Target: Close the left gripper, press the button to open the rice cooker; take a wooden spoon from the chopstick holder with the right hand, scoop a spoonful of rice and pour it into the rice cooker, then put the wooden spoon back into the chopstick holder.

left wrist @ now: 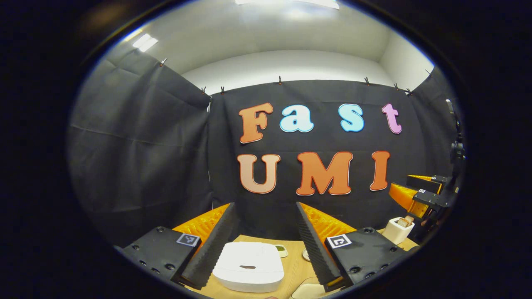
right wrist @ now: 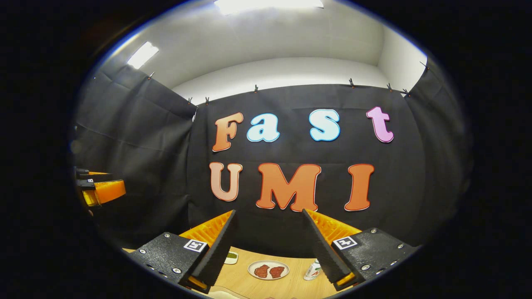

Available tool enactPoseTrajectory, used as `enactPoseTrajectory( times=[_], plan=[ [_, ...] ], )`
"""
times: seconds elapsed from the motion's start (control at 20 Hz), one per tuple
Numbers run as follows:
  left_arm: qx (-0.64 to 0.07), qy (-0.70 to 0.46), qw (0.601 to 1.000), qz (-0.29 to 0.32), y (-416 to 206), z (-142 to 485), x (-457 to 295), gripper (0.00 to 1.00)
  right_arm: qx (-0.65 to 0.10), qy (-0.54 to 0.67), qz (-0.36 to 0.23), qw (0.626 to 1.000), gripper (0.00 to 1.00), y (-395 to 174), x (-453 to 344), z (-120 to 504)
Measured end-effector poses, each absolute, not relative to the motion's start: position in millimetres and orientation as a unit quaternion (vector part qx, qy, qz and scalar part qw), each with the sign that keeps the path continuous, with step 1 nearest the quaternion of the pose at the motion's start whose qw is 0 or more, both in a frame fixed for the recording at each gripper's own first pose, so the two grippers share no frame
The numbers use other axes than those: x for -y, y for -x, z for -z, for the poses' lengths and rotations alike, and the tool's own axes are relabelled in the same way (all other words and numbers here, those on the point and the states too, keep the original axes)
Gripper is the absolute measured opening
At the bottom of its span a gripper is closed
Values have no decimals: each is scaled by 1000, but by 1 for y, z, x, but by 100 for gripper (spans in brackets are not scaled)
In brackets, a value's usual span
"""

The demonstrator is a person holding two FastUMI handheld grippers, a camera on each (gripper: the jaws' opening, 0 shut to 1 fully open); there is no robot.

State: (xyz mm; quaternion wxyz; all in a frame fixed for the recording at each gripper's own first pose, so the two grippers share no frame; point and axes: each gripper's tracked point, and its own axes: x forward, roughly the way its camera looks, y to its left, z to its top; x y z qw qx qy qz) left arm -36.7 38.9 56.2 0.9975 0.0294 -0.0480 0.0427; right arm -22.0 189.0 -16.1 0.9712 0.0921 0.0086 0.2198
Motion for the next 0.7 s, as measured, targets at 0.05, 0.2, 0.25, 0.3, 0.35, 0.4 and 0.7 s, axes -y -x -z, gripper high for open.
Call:
enactPoseTrajectory(
  times=[0.05, 0.2, 0.25, 0.3, 0.35, 0.4, 0.7],
  plan=[
    [48, -32, 997, -43, 36, -56, -38, 99, -8, -94, -217, 972, 95, 21, -187, 15],
    [48, -27, 998, -43, 32, -55, -34, 99, -9, -97, -209, 973, 95, 17, -179, 16],
    [46, -25, 998, -41, 33, -54, -31, 99, -11, -97, -207, 974, 95, 16, -179, 17],
    [46, -25, 998, -38, 33, -53, -28, 99, -13, -97, -206, 974, 95, 16, -178, 19],
    [44, -27, 998, -37, 31, -52, -27, 99, -16, -97, -205, 974, 95, 16, -177, 21],
    [46, -29, 998, -36, 30, -52, -26, 99, -17, -98, -204, 974, 95, 16, -176, 22],
    [59, -30, 997, -26, 26, -65, -15, 99, -15, -100, -193, 976, 95, 12, -168, 18]
  ],
)
